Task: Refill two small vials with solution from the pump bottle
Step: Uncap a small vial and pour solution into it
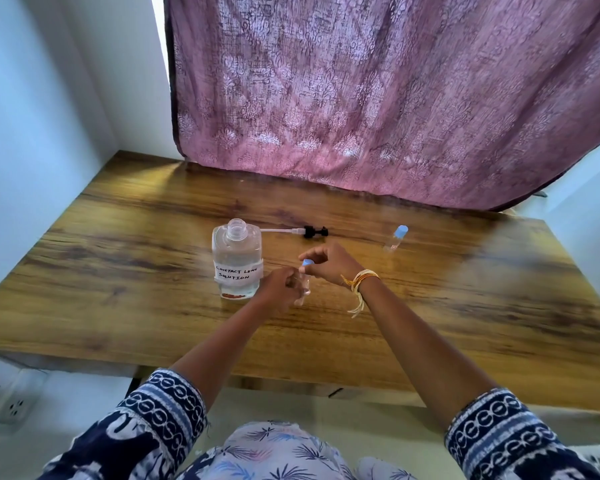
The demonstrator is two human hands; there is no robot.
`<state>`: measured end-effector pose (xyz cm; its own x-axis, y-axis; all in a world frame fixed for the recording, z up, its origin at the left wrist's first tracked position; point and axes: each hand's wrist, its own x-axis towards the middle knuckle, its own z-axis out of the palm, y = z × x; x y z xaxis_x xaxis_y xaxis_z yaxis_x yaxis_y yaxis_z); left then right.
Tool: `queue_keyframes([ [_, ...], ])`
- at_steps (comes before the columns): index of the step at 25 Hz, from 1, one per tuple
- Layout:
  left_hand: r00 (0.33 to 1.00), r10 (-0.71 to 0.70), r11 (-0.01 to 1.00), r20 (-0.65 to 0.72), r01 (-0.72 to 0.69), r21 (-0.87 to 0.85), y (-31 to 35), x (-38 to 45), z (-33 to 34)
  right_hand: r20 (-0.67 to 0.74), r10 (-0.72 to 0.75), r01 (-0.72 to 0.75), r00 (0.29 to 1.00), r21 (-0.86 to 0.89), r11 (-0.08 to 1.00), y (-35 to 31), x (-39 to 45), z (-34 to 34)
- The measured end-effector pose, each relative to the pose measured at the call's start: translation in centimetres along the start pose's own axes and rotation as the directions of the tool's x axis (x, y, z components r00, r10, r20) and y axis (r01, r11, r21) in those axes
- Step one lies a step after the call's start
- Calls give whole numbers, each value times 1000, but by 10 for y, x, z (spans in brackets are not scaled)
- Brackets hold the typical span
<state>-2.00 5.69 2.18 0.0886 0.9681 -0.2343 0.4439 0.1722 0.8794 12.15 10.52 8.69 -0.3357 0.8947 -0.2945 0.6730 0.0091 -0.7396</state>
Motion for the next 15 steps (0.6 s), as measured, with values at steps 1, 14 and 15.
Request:
queue_keyframes([
  [1,1000,-2,1000,1,2,1,0,2,0,-24,-5,5,1000,15,1000,1,0,1],
  [14,1000,-5,997,12,6,-78,-21,15,8,99,539,-504,836,528,684,41,19,-2],
  [15,1000,5,997,9,-5,-79,-22,16,9,84,577,-543,813,469,696,47,20,-3],
])
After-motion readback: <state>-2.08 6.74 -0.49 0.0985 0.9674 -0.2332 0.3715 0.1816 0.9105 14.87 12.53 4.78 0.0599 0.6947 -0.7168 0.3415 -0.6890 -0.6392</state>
